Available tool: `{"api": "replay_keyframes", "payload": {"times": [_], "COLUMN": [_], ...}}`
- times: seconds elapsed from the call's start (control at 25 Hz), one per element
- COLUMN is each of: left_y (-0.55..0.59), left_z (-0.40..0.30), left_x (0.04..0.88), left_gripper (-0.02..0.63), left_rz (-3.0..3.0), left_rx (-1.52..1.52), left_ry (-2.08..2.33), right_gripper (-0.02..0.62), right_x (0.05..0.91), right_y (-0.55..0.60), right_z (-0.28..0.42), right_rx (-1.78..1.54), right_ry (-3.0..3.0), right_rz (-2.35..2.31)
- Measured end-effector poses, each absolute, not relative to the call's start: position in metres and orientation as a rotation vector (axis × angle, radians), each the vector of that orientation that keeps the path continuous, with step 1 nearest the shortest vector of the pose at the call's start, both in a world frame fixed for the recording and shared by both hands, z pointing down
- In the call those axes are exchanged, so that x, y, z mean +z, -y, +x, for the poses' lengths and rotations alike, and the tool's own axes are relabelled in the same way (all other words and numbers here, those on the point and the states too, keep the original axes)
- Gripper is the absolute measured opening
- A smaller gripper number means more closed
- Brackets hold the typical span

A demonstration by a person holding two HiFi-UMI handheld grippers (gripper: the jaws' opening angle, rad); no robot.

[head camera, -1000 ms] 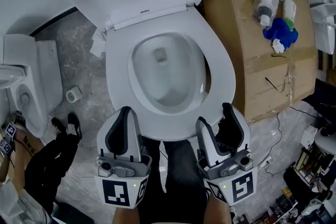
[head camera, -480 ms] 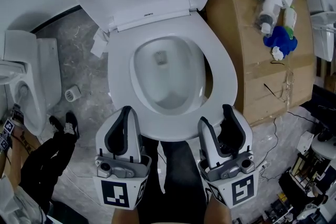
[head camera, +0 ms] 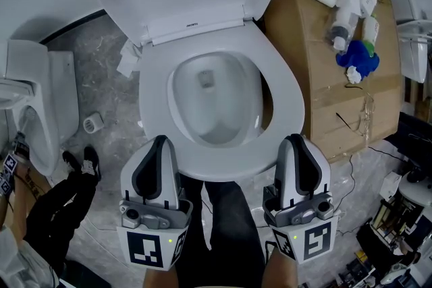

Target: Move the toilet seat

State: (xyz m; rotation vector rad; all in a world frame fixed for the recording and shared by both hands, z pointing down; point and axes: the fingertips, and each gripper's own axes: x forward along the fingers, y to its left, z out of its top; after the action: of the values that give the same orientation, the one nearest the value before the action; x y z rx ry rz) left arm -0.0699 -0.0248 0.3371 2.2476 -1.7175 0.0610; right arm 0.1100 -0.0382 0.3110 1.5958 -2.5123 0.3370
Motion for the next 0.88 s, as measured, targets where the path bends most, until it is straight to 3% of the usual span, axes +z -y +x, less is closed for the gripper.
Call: {"api": "replay_keyframes", "payload": {"times": [0.88], "left_y": [0.051], "left_z": [-0.083], "left_x": [0.316], "left_gripper": [0.011], "left_rz": [2.238], "left_rx": [0.013], "left_ry": [1.759], "right_gripper": [0.023], "right_x": [0.287], "right_y": [0.073], "right_z": [0.094], "right_rx": [0.288], "right_ry": [2.592], "right_rz": [1.561]}}
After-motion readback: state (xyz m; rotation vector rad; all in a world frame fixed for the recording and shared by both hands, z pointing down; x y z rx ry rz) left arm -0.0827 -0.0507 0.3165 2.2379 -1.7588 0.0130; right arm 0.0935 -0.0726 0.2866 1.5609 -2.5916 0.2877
